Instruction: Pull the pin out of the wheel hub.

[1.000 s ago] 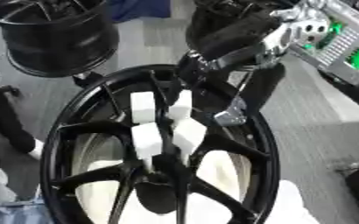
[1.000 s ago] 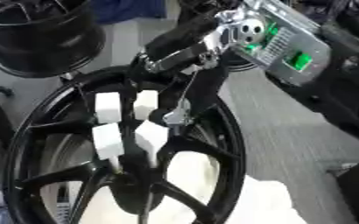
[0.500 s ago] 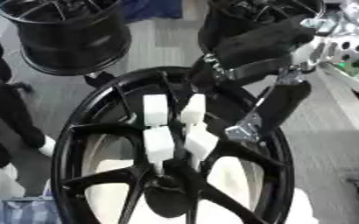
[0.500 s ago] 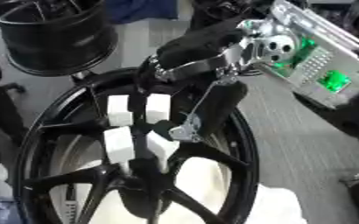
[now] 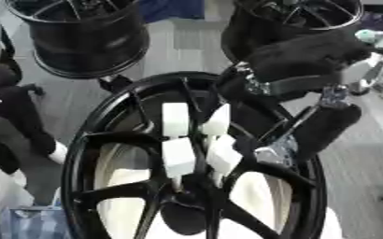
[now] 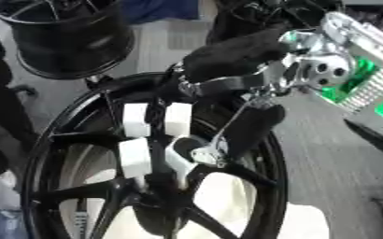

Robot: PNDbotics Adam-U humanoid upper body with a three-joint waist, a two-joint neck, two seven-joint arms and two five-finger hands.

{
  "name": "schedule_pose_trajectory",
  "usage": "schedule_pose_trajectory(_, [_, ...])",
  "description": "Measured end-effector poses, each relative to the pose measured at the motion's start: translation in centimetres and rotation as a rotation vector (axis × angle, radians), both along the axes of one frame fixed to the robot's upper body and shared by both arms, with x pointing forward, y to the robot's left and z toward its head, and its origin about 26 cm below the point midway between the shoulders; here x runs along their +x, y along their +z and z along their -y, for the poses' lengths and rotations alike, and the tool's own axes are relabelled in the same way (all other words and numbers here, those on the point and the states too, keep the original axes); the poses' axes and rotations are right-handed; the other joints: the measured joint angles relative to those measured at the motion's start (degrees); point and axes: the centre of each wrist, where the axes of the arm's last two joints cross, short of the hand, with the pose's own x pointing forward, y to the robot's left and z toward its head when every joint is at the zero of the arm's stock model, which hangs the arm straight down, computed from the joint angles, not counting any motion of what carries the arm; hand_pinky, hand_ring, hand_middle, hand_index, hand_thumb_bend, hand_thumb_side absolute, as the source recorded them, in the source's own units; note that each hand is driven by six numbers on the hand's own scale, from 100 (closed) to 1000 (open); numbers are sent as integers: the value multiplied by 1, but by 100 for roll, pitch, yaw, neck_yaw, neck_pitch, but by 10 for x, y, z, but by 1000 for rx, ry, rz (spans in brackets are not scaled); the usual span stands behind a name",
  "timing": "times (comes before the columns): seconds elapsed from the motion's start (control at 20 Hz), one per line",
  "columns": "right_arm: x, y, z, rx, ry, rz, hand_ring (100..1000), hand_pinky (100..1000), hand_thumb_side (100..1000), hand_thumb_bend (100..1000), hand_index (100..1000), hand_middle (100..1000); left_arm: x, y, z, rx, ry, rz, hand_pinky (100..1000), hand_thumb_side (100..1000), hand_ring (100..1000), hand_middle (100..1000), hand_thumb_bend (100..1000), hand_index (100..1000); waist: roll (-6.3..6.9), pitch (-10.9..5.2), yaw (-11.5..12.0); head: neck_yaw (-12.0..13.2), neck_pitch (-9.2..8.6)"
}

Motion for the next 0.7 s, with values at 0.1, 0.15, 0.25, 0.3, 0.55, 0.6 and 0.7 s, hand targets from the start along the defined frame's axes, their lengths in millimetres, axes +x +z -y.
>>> schedule_pose_trajectory(0.1, [-2, 0, 0, -4, -2, 0, 841, 885, 447, 100, 867, 788, 0, 0, 0, 0, 1, 0, 738, 795, 768, 659, 100, 867, -9, 17, -9, -5, -3])
schedule_pose_trajectory(0.15, [-3, 0, 0, -5, -3, -1, 841, 885, 446, 100, 867, 788, 0, 0, 0, -1, 1, 1, 738, 795, 768, 659, 100, 867, -14, 21, -14, -10, -18])
schedule_pose_trajectory(0.25, [-5, 0, 0, -9, -5, -4, 839, 884, 445, 100, 869, 786, 0, 0, 0, -1, 3, 2, 738, 795, 768, 659, 100, 867, -17, 22, -30, -29, -31])
schedule_pose_trajectory(0.3, [-5, -1, 0, -13, -8, -8, 838, 884, 446, 100, 870, 784, 0, 0, 0, -2, 3, 2, 738, 795, 768, 659, 100, 867, -17, 23, -38, -37, -49])
schedule_pose_trajectory(0.55, [-6, -5, 3, -24, -32, -30, 833, 882, 430, 100, 872, 775, 0, 0, -1, -3, 7, 4, 738, 794, 768, 659, 100, 867, -15, 31, -68, -65, -75])
schedule_pose_trajectory(0.6, [-5, -6, 3, -27, -37, -36, 835, 883, 427, 100, 872, 776, 0, 0, -1, -3, 7, 4, 738, 794, 768, 659, 100, 867, -12, 32, -69, -74, -75])
schedule_pose_trajectory(0.7, [-5, -8, 5, -32, -50, -43, 837, 884, 424, 100, 871, 778, 0, 0, -1, -3, 7, 4, 739, 794, 768, 659, 100, 867, 0, 34, -69, -94, -71])
